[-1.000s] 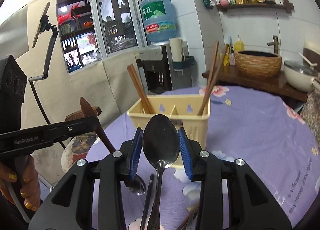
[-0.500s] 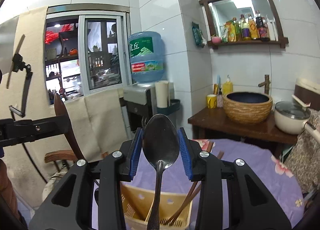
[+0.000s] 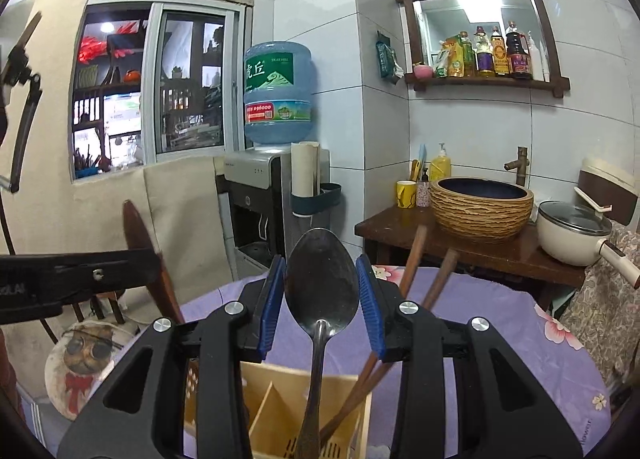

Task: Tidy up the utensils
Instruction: 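Lift both spoons over the cream holder and lower them in, then open both grippers to drop the spoons into the holder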

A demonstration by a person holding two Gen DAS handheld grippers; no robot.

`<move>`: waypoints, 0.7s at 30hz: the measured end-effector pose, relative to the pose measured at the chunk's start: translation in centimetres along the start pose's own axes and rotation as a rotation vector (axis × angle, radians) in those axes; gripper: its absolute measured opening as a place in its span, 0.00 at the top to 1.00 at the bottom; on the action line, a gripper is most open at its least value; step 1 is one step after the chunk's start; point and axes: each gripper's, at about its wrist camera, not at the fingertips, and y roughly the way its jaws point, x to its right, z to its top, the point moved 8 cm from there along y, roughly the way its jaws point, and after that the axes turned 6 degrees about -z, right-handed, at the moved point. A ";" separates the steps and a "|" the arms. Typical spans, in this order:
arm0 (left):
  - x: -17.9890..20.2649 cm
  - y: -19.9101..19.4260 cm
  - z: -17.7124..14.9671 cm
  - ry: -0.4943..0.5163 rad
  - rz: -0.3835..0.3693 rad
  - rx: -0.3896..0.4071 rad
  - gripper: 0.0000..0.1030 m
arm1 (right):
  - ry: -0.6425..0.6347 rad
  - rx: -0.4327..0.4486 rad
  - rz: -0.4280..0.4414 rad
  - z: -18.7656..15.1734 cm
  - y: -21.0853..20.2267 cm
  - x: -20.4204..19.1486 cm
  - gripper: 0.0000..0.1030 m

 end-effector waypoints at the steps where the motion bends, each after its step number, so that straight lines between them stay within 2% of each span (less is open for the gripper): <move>1: 0.1 0.2 -0.6 0.001 -0.004 -0.011 0.86 | -0.011 0.002 -0.006 -0.4 -0.3 0.0 0.64; 7: -0.1 1.6 -3.1 0.003 0.005 -0.068 0.85 | -0.061 -0.021 -0.013 -3.3 -1.2 -0.3 0.64; 11: -0.3 2.0 -4.3 -0.008 -0.017 -0.087 0.85 | -0.070 -0.042 -0.014 -4.8 -1.4 -0.1 0.64; 13: -0.5 1.5 -4.4 -0.007 -0.001 -0.058 0.75 | -0.065 -0.041 -0.018 -5.2 -1.8 0.2 0.59; 21: 0.5 -2.5 -4.5 0.005 0.007 0.055 0.50 | -0.018 -0.031 -0.015 -5.4 -4.8 1.7 0.49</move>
